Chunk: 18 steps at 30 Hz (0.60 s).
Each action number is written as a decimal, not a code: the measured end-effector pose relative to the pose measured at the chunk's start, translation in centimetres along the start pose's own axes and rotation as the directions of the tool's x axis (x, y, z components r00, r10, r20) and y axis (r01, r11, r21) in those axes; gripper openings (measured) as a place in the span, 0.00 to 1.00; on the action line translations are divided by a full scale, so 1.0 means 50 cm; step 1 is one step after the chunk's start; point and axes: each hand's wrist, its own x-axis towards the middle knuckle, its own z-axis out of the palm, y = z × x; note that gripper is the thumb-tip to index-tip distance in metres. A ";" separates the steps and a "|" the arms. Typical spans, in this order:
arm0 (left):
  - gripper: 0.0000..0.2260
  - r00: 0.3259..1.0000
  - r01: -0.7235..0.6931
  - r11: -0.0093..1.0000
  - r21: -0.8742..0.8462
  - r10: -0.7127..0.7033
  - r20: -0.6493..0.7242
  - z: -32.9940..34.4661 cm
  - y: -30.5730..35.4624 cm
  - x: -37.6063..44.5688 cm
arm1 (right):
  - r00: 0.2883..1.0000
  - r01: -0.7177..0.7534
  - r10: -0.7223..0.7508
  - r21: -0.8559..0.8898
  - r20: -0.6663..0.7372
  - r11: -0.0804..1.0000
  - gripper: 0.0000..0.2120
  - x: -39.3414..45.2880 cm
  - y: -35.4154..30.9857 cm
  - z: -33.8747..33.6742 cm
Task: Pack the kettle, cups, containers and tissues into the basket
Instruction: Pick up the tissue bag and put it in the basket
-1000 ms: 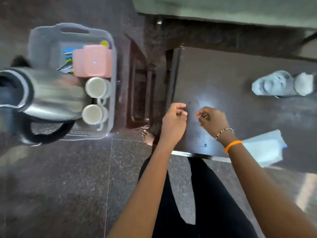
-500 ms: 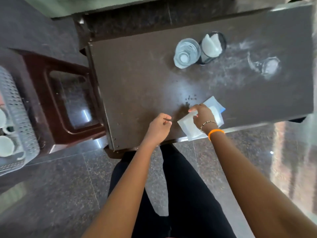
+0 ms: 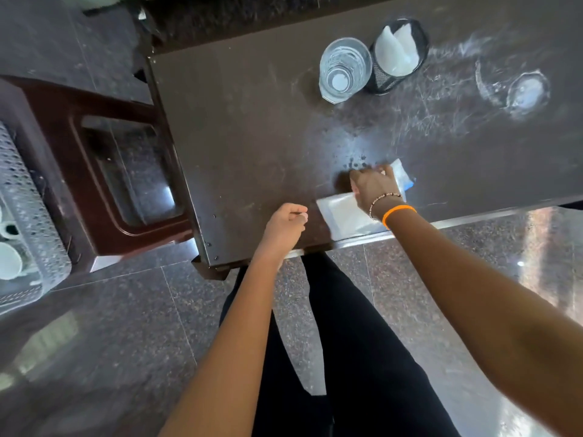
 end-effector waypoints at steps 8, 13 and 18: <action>0.25 0.989 0.055 0.794 -0.606 -0.125 -0.073 -0.104 -0.013 -0.011 | 0.986 -0.164 -0.027 0.981 0.167 0.105 0.10 0.008 -0.134 -0.146; 0.17 0.985 -0.059 0.668 -0.741 0.159 0.065 -0.170 -0.014 -0.037 | 0.960 -0.217 -0.159 0.972 0.229 0.092 0.08 -0.007 -0.242 -0.154; 0.22 0.975 -0.143 0.596 -0.790 0.221 -0.009 -0.206 -0.008 -0.054 | 0.994 -0.017 -0.094 0.935 0.053 0.354 0.13 -0.040 -0.346 -0.162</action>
